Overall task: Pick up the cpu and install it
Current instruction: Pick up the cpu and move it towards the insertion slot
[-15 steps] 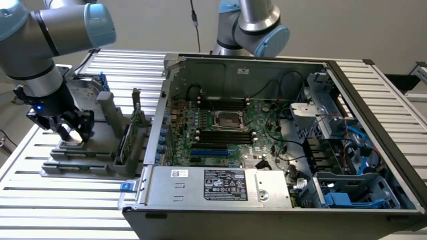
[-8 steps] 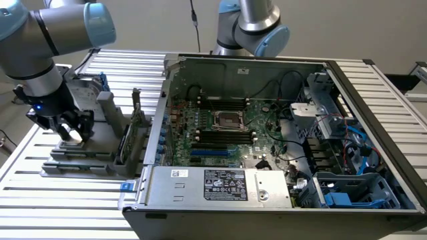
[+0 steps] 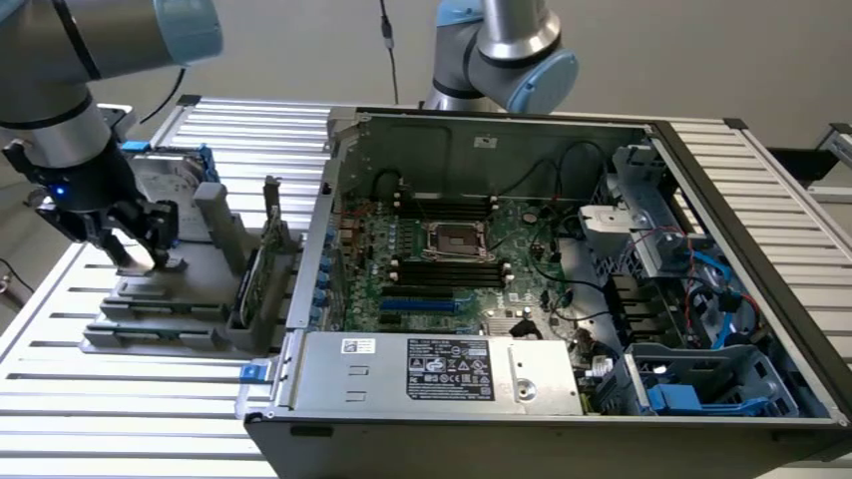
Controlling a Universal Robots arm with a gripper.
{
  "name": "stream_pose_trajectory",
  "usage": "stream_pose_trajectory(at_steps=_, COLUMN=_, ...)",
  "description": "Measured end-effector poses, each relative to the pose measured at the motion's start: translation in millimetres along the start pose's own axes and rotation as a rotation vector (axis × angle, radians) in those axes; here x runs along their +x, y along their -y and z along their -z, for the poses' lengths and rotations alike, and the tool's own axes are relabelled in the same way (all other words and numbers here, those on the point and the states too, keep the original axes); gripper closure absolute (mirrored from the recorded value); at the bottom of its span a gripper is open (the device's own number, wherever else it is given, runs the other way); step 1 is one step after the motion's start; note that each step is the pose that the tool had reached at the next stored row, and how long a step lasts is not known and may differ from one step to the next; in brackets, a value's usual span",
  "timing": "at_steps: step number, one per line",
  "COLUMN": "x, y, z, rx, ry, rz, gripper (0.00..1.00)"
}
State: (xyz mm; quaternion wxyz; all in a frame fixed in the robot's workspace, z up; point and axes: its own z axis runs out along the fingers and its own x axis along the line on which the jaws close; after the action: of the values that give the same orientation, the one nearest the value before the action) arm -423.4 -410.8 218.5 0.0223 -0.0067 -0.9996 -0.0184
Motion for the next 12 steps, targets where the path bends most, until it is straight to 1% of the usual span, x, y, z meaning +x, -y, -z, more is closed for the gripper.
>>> stream_pose_trajectory(at_steps=7, x=1.0, y=-1.4, z=31.7, rx=0.0, ry=0.0001, rz=0.0, gripper=0.45)
stream_pose_trajectory(at_steps=12, x=-2.9, y=-2.4, z=54.6, rx=0.0001, ry=-0.0001, rz=0.0, gripper=0.45)
